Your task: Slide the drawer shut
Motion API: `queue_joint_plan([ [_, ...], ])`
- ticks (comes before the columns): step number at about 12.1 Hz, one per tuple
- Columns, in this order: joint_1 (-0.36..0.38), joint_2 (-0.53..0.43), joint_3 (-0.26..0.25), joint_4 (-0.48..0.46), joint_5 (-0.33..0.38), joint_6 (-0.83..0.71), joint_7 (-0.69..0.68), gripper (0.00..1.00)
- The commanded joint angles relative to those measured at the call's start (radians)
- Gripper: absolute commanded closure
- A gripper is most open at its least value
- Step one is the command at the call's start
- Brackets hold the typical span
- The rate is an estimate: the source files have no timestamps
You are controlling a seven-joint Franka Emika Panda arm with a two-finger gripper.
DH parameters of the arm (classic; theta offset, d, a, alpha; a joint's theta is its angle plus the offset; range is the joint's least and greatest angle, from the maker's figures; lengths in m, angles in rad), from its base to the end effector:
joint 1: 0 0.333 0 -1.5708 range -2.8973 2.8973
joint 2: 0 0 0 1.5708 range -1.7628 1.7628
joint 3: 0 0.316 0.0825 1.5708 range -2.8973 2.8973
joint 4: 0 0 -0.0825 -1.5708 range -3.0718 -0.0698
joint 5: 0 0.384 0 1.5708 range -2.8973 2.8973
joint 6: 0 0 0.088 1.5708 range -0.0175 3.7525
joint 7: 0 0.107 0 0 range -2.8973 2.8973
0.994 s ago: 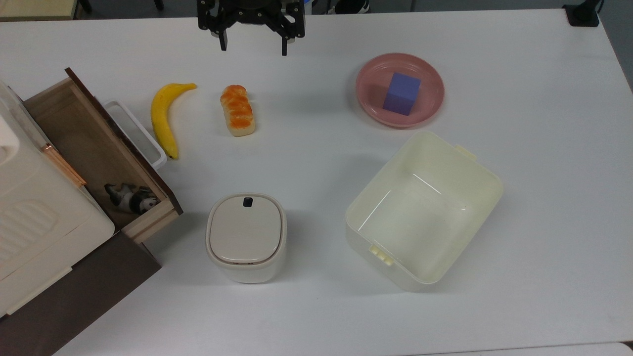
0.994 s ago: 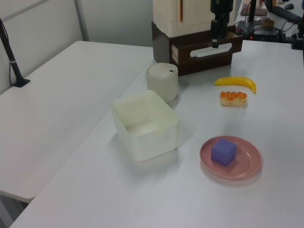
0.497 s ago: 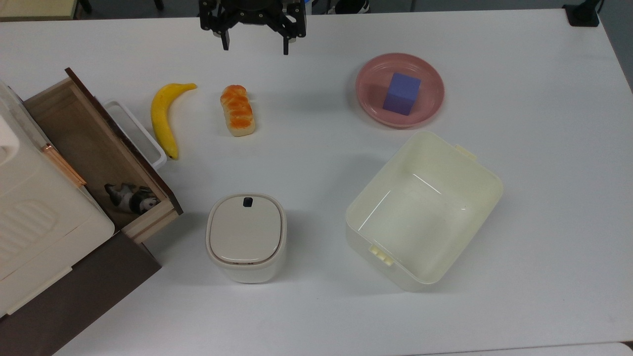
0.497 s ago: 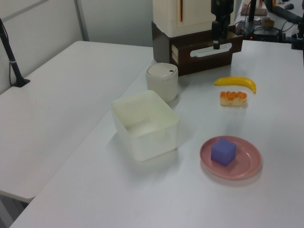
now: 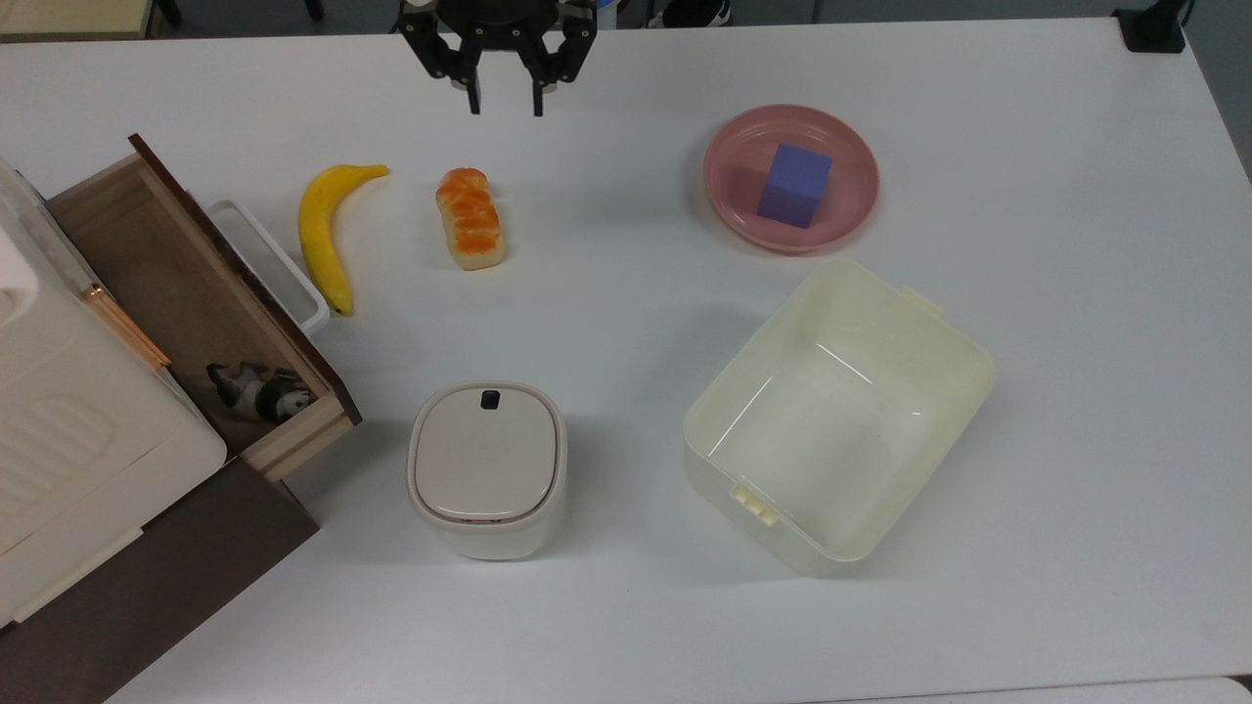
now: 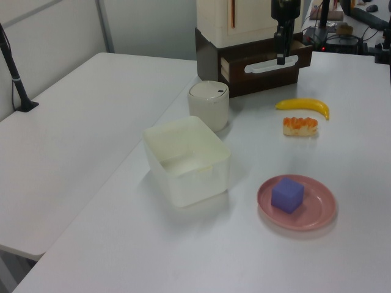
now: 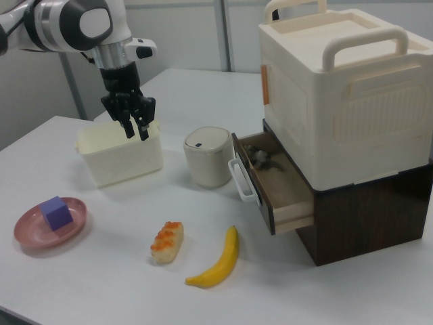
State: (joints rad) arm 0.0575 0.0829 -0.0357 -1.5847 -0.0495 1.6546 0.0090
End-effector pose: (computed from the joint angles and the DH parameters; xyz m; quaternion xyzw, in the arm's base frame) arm 0.5851 0.0086 0.5781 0.9996 0.0087 -0.0061 0.0262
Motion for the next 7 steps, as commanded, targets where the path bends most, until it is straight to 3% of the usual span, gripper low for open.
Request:
queue_joint_plan([
  [1, 0.010, -0.015, -0.016, -0.015, 0.020, -0.015, -0.024, 1.00],
  [7, -0.013, -0.015, -0.019, -0.015, 0.051, -0.012, -0.021, 1.00],
])
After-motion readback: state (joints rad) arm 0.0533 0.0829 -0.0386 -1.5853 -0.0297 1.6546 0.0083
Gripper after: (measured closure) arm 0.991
